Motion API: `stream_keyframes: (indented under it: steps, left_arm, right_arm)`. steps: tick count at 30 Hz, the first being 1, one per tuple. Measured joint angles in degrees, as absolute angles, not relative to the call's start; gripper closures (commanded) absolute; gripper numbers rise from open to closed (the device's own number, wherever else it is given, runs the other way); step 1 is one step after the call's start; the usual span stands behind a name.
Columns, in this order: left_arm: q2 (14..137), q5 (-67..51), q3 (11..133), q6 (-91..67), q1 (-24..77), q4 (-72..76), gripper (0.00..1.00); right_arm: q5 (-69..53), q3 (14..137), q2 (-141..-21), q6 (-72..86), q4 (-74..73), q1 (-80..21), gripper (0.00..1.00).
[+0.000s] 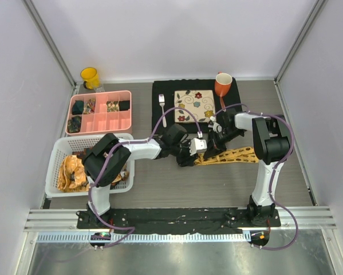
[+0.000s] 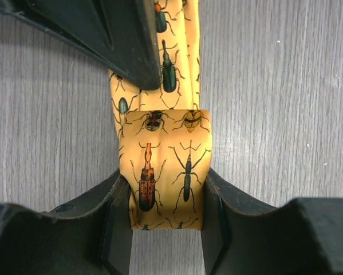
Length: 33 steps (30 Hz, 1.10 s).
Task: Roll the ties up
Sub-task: Roll the tie at the center of the board.
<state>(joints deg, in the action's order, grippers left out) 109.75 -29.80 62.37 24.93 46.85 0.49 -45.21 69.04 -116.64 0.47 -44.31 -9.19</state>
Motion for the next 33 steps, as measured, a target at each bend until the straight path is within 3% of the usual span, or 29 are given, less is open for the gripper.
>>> stream_keyframes:
  steps: [15,19,20,22,25,33]
  left_arm:
    - [108.68,-26.72,62.43,24.21,46.76,-1.48,0.76]
    - [109.25,-26.15,63.57,24.64,46.85,-3.16,0.74]
    - [109.4,-26.06,63.92,24.67,46.87,-3.64,0.74]
    - [109.71,-25.91,64.71,24.64,46.94,-4.69,0.72]
    - [109.95,-25.71,65.34,24.64,46.94,-5.63,0.71]
    - [110.08,-25.41,65.71,24.71,46.92,-6.26,0.66]
  right_arm:
    - [-44.82,70.81,-118.28,-0.3,-46.35,-9.19,0.87]
    - [-46.0,71.16,-118.28,-1.69,-46.83,-9.26,0.75]
    - [-46.5,71.4,-118.28,-2.09,-47.11,-9.28,0.62]
    - [-47.72,71.92,-118.24,-2.76,-47.9,-9.32,0.51]
    - [-49.91,72.55,-117.62,-3.07,-48.45,-9.3,0.47]
    - [-54.37,72.55,-114.48,-1.37,-48.23,-11.68,0.48]
